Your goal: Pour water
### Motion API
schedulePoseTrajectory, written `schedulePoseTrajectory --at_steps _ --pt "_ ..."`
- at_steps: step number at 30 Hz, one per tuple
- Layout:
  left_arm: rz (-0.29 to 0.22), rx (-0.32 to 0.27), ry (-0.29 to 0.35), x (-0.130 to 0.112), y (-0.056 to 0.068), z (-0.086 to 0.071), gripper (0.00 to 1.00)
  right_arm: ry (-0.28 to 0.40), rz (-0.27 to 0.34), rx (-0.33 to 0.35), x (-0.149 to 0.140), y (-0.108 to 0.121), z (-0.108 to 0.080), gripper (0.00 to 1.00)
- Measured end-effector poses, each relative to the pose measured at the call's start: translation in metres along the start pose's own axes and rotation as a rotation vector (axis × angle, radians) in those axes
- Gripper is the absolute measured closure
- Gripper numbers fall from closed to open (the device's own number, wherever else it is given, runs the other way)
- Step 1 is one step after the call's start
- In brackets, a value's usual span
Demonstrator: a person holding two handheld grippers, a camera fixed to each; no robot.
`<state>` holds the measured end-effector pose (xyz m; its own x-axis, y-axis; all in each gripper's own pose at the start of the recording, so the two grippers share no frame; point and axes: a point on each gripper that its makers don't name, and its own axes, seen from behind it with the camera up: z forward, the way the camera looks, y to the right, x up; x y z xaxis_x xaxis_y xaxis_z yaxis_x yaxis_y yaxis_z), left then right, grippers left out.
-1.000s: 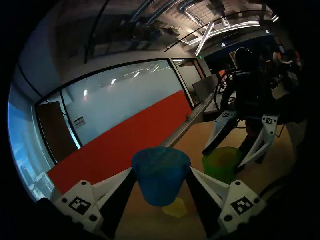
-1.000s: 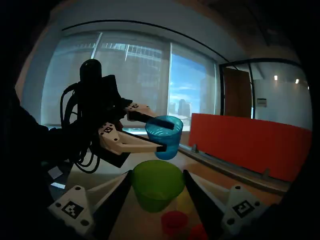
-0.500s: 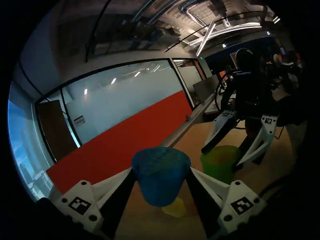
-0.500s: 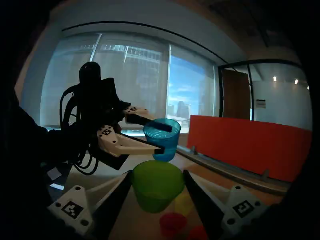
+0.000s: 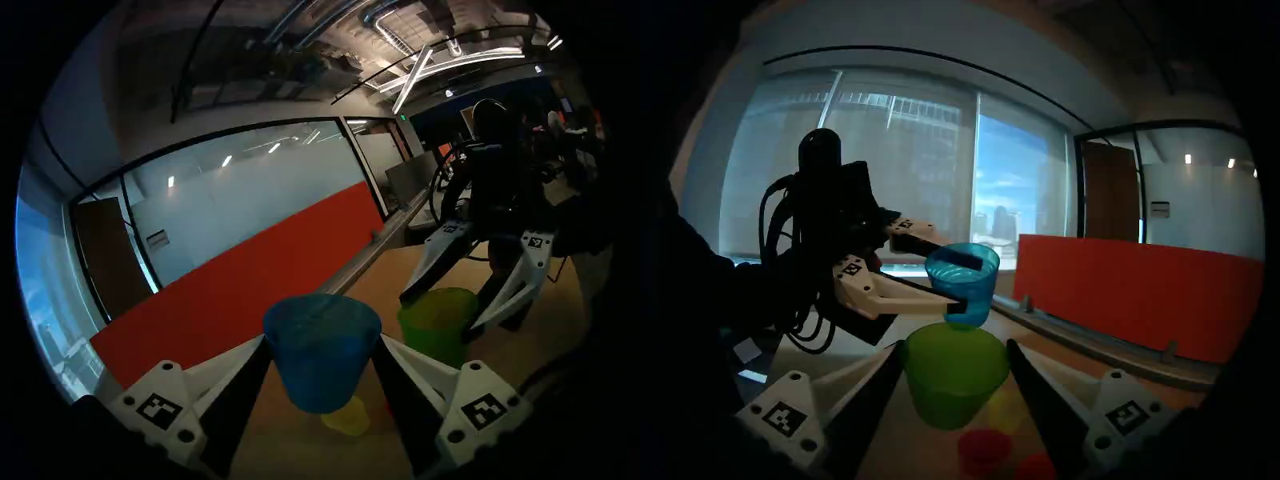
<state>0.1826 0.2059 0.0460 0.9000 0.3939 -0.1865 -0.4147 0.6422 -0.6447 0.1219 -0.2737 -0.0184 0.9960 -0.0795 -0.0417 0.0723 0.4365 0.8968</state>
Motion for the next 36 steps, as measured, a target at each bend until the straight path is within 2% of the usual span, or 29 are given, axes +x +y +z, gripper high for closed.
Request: schedulePoseTrajectory --at_steps 22,29,36 --pt "-0.005 -0.003 0.001 -0.001 -0.001 0.0 0.15 -0.017 -0.023 0.006 0.001 0.0 0.001 0.04" --pt "0.026 0.0 0.009 0.002 -0.001 -0.001 0.15 -0.032 -0.035 0.017 -0.003 -0.001 0.003 0.05" --pt "0.096 0.012 0.027 0.011 -0.003 -0.005 0.15 -0.045 -0.037 0.028 -0.007 -0.002 0.004 0.05"
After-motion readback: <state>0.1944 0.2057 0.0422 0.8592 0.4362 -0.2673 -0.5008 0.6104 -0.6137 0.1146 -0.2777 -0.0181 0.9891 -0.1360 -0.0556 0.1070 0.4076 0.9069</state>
